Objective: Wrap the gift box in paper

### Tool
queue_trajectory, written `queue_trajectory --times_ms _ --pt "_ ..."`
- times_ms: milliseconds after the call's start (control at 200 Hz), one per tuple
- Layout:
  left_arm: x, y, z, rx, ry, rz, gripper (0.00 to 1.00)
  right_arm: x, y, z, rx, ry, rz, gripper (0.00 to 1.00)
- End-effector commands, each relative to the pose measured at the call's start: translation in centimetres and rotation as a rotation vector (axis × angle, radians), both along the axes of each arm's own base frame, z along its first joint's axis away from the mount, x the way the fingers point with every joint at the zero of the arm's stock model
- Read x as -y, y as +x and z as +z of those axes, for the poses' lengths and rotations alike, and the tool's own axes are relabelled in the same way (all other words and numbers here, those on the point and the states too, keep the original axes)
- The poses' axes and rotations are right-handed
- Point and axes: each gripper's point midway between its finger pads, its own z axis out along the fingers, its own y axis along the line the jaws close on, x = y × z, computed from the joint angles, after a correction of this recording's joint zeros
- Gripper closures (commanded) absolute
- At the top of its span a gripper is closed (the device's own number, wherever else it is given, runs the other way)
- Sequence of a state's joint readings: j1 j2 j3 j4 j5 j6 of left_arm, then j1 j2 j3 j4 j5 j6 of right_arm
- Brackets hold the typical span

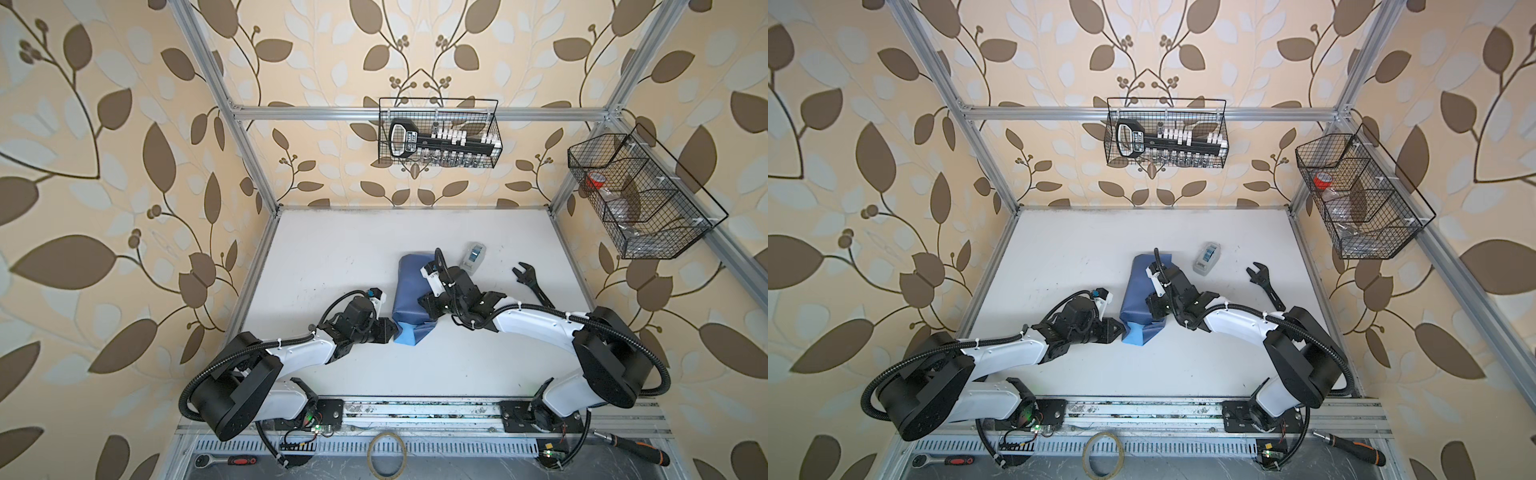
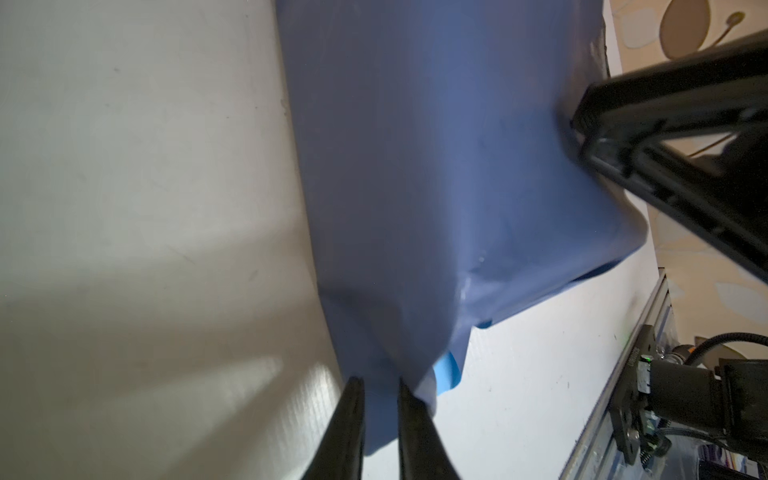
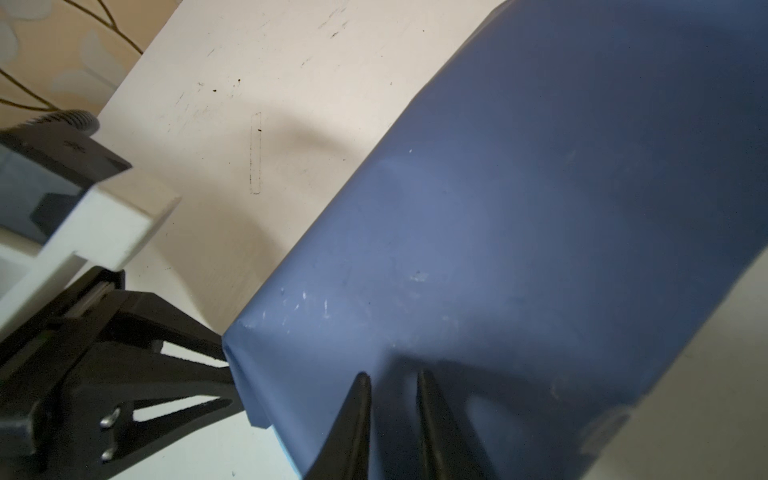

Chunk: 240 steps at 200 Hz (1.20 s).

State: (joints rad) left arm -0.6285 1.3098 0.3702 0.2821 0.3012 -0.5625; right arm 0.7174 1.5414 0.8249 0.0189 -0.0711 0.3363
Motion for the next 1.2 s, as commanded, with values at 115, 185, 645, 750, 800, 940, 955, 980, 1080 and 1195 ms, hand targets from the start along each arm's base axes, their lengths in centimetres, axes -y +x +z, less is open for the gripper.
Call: queue_trajectory --times_ms 115,185,645,750,800,940,955,980,1080,1195 --pt "1.0 1.3 0.9 0.048 -0.035 0.034 0.82 1.5 -2.7 -4.4 -0.134 -0.086 0.02 0.79" --pt "1.3 1.4 0.9 0.052 -0.038 0.036 0.82 1.5 -2.8 -4.6 -0.137 -0.087 0.021 0.79" --pt "2.5 2.4 1.0 0.085 -0.058 0.061 0.82 1.8 -3.3 -5.4 -0.151 -0.099 0.022 0.81" --pt "2.9 2.6 0.4 0.083 -0.048 0.06 0.82 1.8 -3.5 -5.7 -0.156 -0.101 0.022 0.82" --pt "2.9 2.7 0.1 0.083 -0.041 0.062 0.82 1.8 -3.6 -5.8 -0.158 -0.103 0.024 0.82" --pt "2.7 2.8 -0.6 0.087 -0.013 0.068 0.81 1.9 -3.7 -6.0 -0.161 -0.107 0.024 0.83" --pt "2.6 2.8 -0.7 0.087 -0.009 0.068 0.81 1.9 -3.7 -6.0 -0.162 -0.107 0.025 0.83" --pt "2.6 2.9 -0.8 0.088 -0.005 0.071 0.81 1.9 -3.7 -6.0 -0.162 -0.107 0.025 0.83" --pt "2.3 2.8 -1.2 0.092 0.008 0.077 0.8 1.9 -3.8 -6.0 -0.161 -0.109 0.026 0.83" --pt "2.1 2.8 -1.2 0.101 0.013 0.081 0.73 1.9 -3.8 -6.0 -0.162 -0.111 0.027 0.84"
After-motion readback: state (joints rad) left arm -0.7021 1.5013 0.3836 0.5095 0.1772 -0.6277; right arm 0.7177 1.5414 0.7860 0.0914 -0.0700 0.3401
